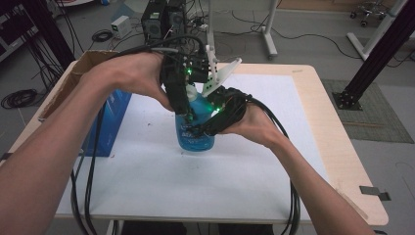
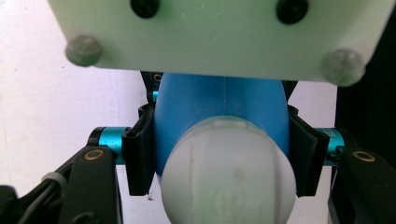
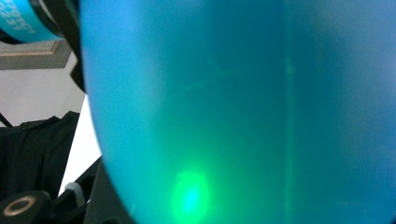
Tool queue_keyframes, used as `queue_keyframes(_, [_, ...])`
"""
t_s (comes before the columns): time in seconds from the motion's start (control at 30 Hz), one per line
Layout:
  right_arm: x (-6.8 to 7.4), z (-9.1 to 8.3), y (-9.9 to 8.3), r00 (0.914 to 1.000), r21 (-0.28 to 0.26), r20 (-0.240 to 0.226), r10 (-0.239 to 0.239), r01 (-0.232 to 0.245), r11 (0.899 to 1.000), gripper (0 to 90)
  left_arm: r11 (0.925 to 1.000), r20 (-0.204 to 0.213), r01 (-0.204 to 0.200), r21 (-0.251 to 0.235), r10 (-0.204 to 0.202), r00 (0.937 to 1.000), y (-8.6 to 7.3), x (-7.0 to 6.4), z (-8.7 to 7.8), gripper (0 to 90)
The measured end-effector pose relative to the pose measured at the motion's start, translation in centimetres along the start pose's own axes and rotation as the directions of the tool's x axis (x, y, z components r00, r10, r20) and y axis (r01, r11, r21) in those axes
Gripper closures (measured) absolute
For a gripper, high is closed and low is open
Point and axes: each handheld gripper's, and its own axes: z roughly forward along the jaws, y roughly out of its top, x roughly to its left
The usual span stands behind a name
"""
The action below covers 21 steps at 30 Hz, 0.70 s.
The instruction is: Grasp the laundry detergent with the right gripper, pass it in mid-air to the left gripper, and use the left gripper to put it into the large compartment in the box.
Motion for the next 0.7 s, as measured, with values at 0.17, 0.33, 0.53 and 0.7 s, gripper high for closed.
queue_keyframes(0.17, [-0.07, -0.05, -0.11, 1.0, -0.015, 0.004, -0.005, 0.005, 1.0, 45.0, 1.0, -0.003, 0.004, -0.004, -0.004, 1.0, 0.14, -0.05, -0.1, 38.3])
queue_keyframes(0.33, [-0.12, -0.19, -0.1, 1.0, -0.032, -0.001, -0.006, 0.006, 0.999, 43.8, 1.0, -0.003, 0.005, -0.004, -0.005, 1.0, 0.27, -0.05, -0.34, 38.4])
queue_keyframes(0.53, [-0.04, -0.26, -0.1, 0.9997, -0.027, -0.017, 0.015, -0.015, 1.0, 39.2, 1.0, -0.003, 0.006, -0.004, -0.006, 1.0, 0.4, -0.21, -0.37, 38.3])
queue_keyframes(0.7, [-0.17, -0.35, -0.38, 0.9997, -0.021, 0.003, 0.026, -0.026, 0.999, 32.3, 0.9997, -0.003, 0.005, 0.025, -0.005, 1.0, 0.49, -0.23, -0.01, 38.3])
